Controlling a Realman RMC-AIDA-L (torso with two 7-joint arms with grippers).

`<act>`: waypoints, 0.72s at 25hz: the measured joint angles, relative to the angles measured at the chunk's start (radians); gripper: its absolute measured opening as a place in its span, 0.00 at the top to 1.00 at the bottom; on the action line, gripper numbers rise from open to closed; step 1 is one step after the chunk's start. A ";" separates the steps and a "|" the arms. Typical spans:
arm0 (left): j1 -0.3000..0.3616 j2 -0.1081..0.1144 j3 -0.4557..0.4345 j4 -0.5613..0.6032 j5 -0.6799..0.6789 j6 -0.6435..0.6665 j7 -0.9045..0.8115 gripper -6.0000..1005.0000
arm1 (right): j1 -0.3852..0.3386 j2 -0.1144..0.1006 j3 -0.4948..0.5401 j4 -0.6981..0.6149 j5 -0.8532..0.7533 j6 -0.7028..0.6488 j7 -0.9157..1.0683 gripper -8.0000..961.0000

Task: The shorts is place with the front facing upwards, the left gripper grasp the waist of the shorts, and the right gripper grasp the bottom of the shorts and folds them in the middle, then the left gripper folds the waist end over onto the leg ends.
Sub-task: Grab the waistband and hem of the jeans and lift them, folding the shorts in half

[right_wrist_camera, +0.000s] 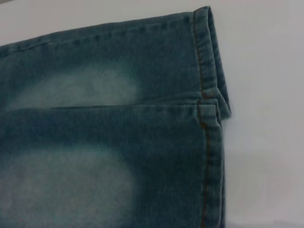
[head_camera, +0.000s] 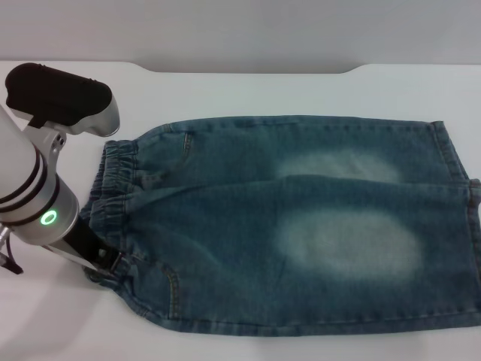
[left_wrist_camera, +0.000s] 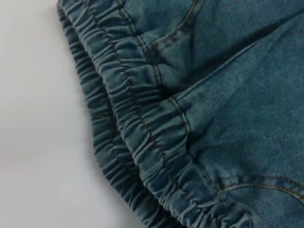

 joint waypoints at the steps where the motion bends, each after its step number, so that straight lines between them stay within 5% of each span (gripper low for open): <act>1: -0.001 0.000 0.000 -0.001 0.000 -0.002 0.002 0.95 | 0.001 0.000 -0.001 -0.002 0.000 -0.001 0.000 0.41; 18: -0.011 0.000 -0.005 0.006 0.003 -0.001 0.008 0.95 | 0.014 0.000 -0.036 -0.087 0.012 -0.027 -0.001 0.41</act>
